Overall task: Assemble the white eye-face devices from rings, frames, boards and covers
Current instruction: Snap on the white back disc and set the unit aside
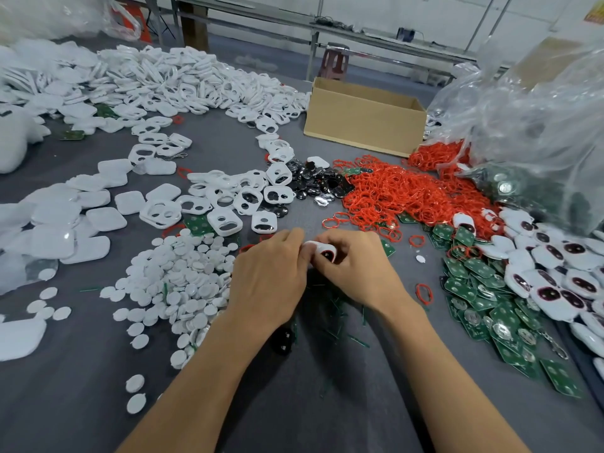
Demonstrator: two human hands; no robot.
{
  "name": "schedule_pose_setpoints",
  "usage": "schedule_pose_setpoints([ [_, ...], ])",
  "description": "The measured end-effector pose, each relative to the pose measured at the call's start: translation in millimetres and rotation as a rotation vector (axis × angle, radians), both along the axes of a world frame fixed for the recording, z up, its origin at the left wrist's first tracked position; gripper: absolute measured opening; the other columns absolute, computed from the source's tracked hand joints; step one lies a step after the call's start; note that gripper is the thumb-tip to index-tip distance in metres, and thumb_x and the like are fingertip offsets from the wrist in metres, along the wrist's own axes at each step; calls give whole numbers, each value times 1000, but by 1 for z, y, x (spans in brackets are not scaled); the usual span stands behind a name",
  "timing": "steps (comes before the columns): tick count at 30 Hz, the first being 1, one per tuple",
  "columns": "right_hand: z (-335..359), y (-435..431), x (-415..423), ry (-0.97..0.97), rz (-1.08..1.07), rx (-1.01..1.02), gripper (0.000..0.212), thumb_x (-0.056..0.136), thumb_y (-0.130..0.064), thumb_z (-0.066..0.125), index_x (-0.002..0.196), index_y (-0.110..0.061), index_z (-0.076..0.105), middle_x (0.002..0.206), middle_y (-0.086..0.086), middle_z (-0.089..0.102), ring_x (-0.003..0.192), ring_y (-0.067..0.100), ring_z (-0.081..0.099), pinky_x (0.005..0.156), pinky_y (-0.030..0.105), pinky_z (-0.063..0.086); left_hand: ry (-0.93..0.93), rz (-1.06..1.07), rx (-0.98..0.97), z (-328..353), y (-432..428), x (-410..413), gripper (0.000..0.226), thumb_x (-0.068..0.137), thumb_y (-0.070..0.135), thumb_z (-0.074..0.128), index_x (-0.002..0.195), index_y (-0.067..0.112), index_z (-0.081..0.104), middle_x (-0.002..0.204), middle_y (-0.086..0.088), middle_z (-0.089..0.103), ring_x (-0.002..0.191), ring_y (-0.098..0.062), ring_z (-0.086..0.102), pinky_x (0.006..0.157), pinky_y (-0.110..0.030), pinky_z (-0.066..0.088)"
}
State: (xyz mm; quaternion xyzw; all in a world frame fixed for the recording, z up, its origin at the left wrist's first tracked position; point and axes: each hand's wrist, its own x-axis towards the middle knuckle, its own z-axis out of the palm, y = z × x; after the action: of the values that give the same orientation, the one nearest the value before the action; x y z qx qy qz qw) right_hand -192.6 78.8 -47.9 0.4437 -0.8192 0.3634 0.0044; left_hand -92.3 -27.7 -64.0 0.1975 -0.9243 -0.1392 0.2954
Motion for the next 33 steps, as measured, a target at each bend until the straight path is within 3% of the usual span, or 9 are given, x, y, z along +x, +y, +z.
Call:
schedule_pose_setpoints([
  [5, -3, -4, 8, 75, -94, -29, 11, 81, -11, 64, 74, -15, 70, 56, -3, 56, 55, 16, 46, 56, 29, 37, -23, -19, 98, -3, -6, -4, 29, 99, 41, 44, 76, 24, 36, 68, 11, 37, 66, -15, 39, 57, -32, 24],
  [10, -4, -9, 12, 91, -178, 19, 17, 76, -6, 62, 83, -18, 72, 75, 2, 69, 70, 25, 57, 65, 36, 42, -15, -62, 120, -4, -8, -8, 31, 99, 41, 44, 74, 25, 34, 67, 11, 36, 67, -16, 37, 59, -32, 27],
  [29, -9, -10, 22, 65, -233, -104, 21, 73, -10, 57, 86, -22, 68, 83, -5, 71, 77, 18, 63, 69, 33, 47, 93, -67, 180, -2, -5, -8, 40, 91, 42, 55, 67, 21, 32, 57, 9, 38, 60, -18, 38, 55, -32, 19],
  [33, -8, -15, 17, 107, -217, -189, 17, 77, -7, 60, 86, -20, 68, 83, -4, 70, 77, 18, 62, 68, 33, 46, 194, -41, 353, -2, -5, -11, 35, 91, 46, 56, 70, 21, 44, 59, 10, 46, 61, -18, 47, 55, -33, 32],
])
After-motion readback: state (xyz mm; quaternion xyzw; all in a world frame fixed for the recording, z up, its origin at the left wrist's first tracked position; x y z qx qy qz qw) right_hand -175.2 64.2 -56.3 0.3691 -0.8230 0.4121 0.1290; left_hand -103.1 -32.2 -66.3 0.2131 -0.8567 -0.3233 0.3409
